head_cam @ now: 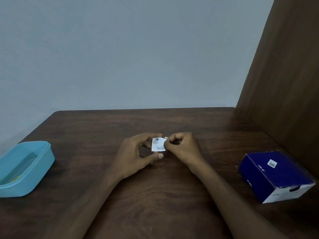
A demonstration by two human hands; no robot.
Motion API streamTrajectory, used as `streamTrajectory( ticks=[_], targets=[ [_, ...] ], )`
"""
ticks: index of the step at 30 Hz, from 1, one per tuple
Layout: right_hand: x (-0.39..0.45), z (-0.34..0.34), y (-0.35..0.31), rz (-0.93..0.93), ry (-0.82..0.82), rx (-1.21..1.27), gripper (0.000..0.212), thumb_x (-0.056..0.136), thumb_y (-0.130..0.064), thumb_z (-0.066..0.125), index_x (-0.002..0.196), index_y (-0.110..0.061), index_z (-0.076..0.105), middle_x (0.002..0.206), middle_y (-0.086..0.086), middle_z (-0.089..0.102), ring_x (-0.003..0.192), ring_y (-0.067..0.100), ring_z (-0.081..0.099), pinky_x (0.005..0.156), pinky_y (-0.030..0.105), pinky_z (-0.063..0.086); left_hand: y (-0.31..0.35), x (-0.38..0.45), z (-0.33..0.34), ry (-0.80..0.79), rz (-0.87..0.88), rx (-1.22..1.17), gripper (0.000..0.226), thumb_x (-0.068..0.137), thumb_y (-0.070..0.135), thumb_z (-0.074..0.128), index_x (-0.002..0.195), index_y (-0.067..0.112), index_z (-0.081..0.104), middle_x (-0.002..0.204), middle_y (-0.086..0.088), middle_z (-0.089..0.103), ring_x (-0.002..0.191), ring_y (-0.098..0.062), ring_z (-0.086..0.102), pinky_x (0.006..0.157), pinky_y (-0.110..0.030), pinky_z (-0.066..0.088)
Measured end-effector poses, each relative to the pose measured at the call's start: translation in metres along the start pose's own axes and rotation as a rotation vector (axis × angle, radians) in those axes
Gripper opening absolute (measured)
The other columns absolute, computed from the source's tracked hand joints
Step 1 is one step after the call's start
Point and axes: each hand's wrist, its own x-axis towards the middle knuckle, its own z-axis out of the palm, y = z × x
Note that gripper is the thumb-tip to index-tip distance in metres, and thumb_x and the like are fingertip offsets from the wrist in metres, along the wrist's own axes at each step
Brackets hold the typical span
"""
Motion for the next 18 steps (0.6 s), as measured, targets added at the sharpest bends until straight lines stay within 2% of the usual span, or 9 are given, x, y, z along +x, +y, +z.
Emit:
streamTrajectory(
  ticks=[3, 7, 10, 12, 14, 16, 18],
  targets=[
    [0.0003, 0.0019, -0.0004, 0.001, 0.007, 0.01, 0.007, 0.076, -0.015, 0.084, 0.076, -0.021, 0.083, 0.08, -0.015, 0.081, 0.081, -0.002, 0.077, 0.071, 0.024, 0.058, -0.0015, 0.0009, 0.0011, 0.014, 0.064, 0.036, 0.051, 0.084, 0.022, 0.092, 0.13, 0.035, 0.074, 0.117, 0.017, 0.076, 0.097, -0.015, 0.076, 0.068, -0.031, 0.066],
    [0.0003, -0.0002, -0.0012, 0.009, 0.03, 0.138, 0.012, 0.083, -0.025, 0.089, 0.094, -0.027, 0.084, 0.086, -0.008, 0.082, 0.084, 0.009, 0.079, 0.081, 0.032, 0.065, -0.0049, 0.0033, 0.0, 0.111, 0.019, -0.037, 0.046, 0.087, 0.015, 0.089, 0.128, 0.03, 0.074, 0.116, 0.014, 0.077, 0.093, -0.017, 0.078, 0.068, -0.035, 0.068],
    [0.0006, -0.0021, -0.001, -0.026, 0.084, 0.265, 0.012, 0.095, -0.012, 0.079, 0.103, -0.021, 0.077, 0.086, 0.002, 0.082, 0.081, 0.022, 0.08, 0.084, 0.046, 0.067, -0.0045, 0.004, 0.0006, 0.154, -0.037, -0.14, 0.045, 0.087, 0.015, 0.089, 0.127, 0.028, 0.074, 0.113, 0.011, 0.078, 0.095, -0.019, 0.078, 0.067, -0.037, 0.068],
    [-0.0008, -0.0013, -0.0036, -0.045, 0.083, 0.259, 0.02, 0.097, -0.007, 0.075, 0.111, -0.02, 0.07, 0.083, 0.002, 0.082, 0.078, 0.02, 0.08, 0.079, 0.039, 0.067, -0.0052, 0.0037, 0.0021, 0.16, -0.027, -0.133, 0.045, 0.087, 0.014, 0.089, 0.127, 0.028, 0.074, 0.113, 0.011, 0.078, 0.094, -0.02, 0.078, 0.065, -0.036, 0.068],
    [-0.0035, 0.0008, -0.0058, -0.032, 0.072, 0.222, 0.027, 0.095, -0.011, 0.079, 0.117, -0.022, 0.067, 0.081, -0.002, 0.082, 0.076, 0.015, 0.08, 0.079, 0.033, 0.065, -0.005, 0.0034, 0.002, 0.172, -0.005, -0.069, 0.046, 0.087, 0.016, 0.089, 0.128, 0.028, 0.073, 0.113, 0.013, 0.078, 0.089, -0.017, 0.078, 0.066, -0.032, 0.067],
    [-0.0053, 0.0038, -0.0065, -0.006, 0.096, 0.193, 0.017, 0.092, -0.018, 0.084, 0.105, -0.021, 0.074, 0.079, -0.006, 0.082, 0.074, 0.01, 0.079, 0.079, 0.032, 0.064, -0.0053, 0.0029, 0.0007, 0.2, 0.053, 0.072, 0.046, 0.086, 0.019, 0.091, 0.127, 0.03, 0.073, 0.113, 0.017, 0.076, 0.087, -0.012, 0.076, 0.073, -0.026, 0.064],
    [-0.0061, 0.006, -0.0064, -0.004, 0.167, 0.128, 0.007, 0.088, -0.025, 0.088, 0.089, -0.024, 0.081, 0.078, -0.014, 0.081, 0.075, 0.004, 0.077, 0.075, 0.024, 0.062, -0.0043, 0.002, 0.0013, 0.241, 0.136, 0.21, 0.046, 0.084, 0.021, 0.092, 0.126, 0.028, 0.074, 0.114, 0.02, 0.075, 0.086, -0.008, 0.072, 0.081, -0.017, 0.057]
  ],
)
